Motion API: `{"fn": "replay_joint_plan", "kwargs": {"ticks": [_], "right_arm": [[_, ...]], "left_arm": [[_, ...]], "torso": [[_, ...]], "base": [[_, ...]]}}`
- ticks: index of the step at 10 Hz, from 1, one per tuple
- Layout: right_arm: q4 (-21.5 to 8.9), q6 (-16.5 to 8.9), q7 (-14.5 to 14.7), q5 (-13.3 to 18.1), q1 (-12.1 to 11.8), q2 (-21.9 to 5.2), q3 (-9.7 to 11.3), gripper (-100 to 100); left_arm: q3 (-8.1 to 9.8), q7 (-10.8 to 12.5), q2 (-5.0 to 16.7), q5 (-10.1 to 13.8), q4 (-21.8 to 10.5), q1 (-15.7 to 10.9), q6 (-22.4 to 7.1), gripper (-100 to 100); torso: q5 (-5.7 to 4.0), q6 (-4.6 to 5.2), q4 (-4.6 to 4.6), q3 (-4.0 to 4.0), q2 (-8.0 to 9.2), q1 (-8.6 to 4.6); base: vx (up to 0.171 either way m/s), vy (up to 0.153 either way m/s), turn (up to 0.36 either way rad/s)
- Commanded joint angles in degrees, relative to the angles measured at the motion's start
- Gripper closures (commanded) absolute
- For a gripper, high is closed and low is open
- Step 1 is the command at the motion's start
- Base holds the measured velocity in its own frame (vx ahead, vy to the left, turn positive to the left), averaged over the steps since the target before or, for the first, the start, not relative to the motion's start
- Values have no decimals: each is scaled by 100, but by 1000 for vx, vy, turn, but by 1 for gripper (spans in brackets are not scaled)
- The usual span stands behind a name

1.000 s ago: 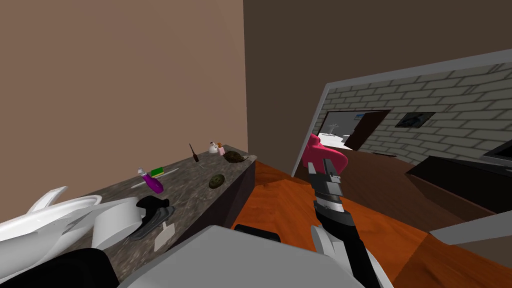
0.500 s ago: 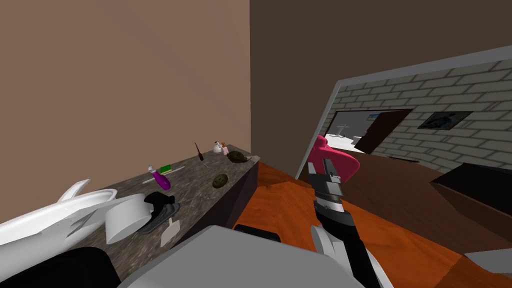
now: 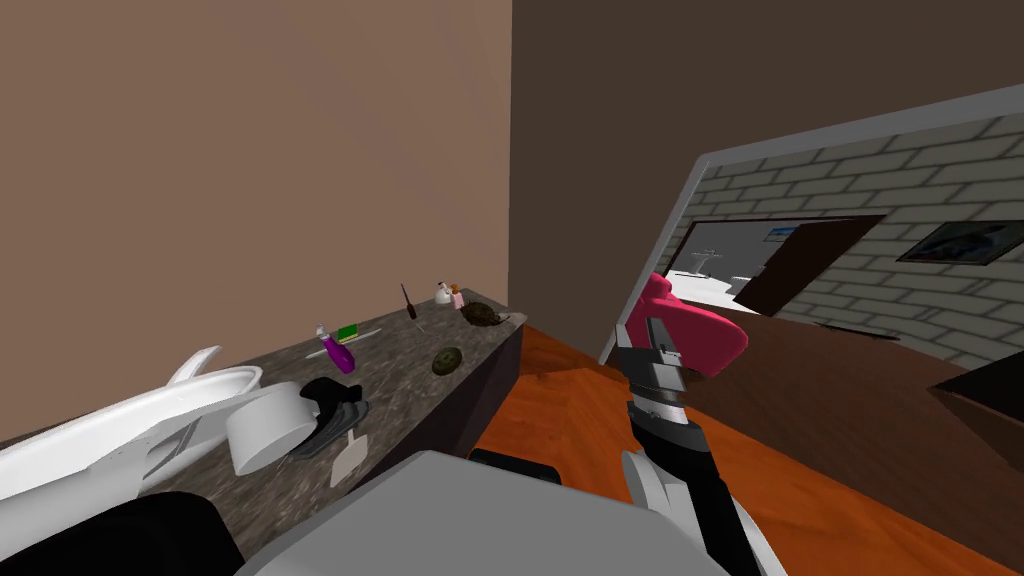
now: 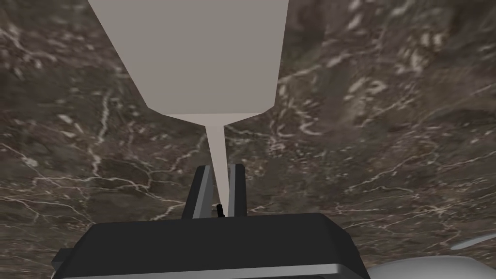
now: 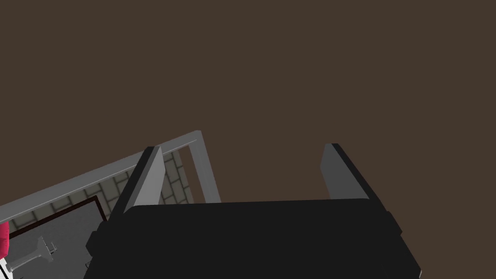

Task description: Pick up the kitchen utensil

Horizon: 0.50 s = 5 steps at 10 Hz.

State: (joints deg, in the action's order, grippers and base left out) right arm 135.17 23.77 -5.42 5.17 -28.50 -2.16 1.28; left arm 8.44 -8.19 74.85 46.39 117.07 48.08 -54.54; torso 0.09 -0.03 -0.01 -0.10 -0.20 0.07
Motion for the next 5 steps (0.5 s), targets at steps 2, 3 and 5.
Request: {"fn": "replay_joint_plan", "kwargs": {"ticks": [2,3,5], "right_arm": [[0,0,0,0,1,0,0,0],[0,0,0,0,0,0,0,0],[0,0,0,0,1,0,0,0]], "left_arm": [[155,-306,-272,-46,166,-169,-415,100],[155,-306,-272,-46,166,-169,-463,100],[195,-369,-359,-67,227,-237,-565,100]], "torso": [[0,5,0,0,1,0],[0,5,0,0,0,-1],[-1,3,0,2,4,-4]], "base": [[28,15,74],[22,8,50],[17,7,64]]}}
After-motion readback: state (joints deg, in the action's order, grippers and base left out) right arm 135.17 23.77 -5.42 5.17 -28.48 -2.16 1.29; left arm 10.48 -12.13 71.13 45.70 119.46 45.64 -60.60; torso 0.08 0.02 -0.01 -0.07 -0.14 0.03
